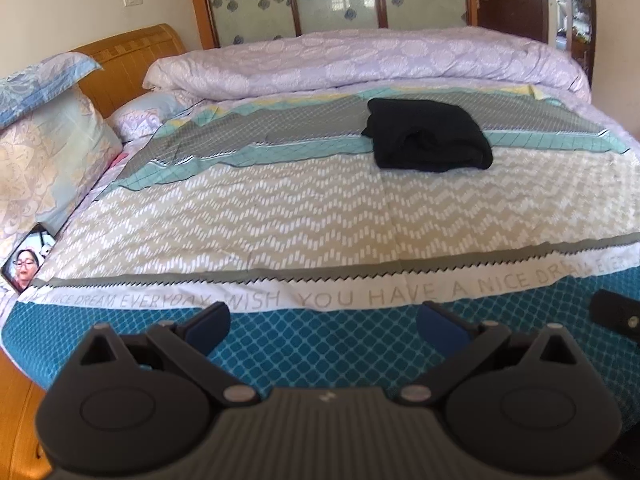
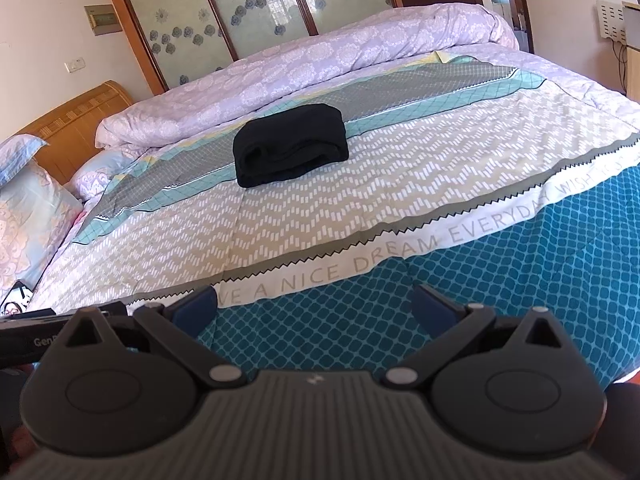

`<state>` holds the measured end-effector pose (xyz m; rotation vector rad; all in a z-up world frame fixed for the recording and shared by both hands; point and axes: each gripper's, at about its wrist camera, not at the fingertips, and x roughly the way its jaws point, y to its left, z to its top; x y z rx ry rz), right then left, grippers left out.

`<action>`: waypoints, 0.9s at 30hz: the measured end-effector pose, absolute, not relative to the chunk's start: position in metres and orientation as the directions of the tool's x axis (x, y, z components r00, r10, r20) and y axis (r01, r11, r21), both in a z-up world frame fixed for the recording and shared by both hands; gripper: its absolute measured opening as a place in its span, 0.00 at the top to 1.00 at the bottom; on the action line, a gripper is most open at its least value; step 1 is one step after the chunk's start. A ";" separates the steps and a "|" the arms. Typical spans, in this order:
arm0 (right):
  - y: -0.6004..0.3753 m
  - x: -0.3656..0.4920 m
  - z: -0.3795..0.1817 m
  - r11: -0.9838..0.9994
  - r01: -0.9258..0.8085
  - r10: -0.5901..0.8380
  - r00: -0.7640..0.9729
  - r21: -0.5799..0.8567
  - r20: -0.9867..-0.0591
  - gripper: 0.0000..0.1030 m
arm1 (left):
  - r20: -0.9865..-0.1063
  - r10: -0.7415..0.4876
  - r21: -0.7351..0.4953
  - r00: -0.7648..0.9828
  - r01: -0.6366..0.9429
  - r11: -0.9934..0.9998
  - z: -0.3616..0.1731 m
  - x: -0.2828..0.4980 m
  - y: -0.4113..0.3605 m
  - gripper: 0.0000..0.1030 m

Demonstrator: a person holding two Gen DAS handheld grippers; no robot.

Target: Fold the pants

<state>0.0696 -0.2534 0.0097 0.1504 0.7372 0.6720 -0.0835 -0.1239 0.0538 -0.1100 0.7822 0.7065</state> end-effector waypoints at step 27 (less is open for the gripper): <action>-0.259 0.072 0.013 0.779 -0.518 0.620 0.548 0.353 -0.562 0.00 | -0.763 0.492 0.140 0.418 -0.637 0.758 0.047 -0.070 -0.116 0.00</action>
